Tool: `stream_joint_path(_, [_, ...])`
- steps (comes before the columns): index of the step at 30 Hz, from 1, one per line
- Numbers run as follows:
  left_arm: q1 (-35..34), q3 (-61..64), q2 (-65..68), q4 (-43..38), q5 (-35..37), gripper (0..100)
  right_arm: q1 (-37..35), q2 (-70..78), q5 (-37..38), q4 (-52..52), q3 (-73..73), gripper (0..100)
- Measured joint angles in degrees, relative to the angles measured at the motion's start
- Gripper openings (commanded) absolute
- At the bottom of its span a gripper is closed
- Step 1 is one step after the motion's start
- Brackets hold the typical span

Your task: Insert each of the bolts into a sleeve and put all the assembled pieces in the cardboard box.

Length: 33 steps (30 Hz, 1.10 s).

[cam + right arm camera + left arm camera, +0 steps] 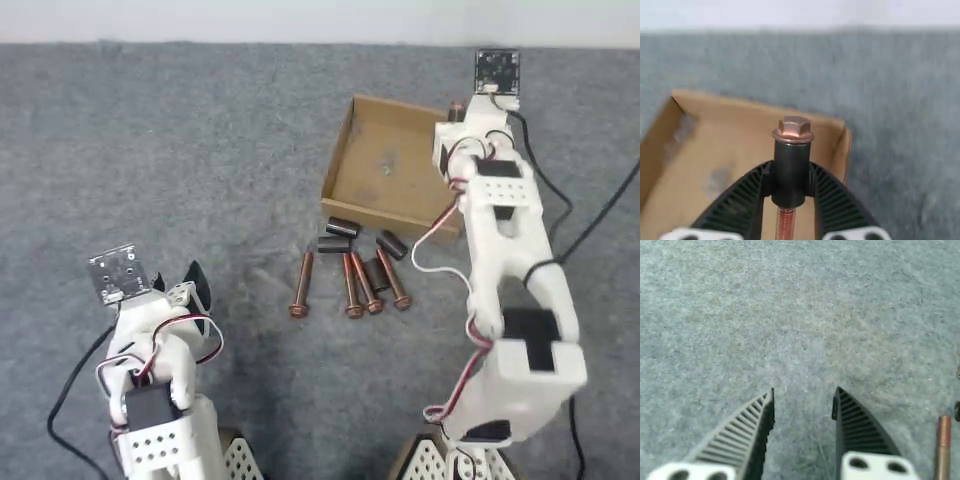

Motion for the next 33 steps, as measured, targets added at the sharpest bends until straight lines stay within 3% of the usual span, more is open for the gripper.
stream_joint_path(17, [-0.2,0.0,0.0,0.0,0.0,18,0.1,16.7,-0.2,29.5,-23.6,1.1])
stream_joint_path(21, [-0.2,0.0,0.0,0.0,0.0,18,0.2,17.6,-0.2,32.4,-26.4,1.8])
stream_joint_path(27, [-0.2,0.0,0.0,0.0,0.0,18,0.1,17.6,-0.2,36.6,-27.3,16.9])
stream_joint_path(33, [-0.2,0.0,0.0,0.0,0.0,18,0.0,17.5,-0.2,38.3,-28.7,9.2])
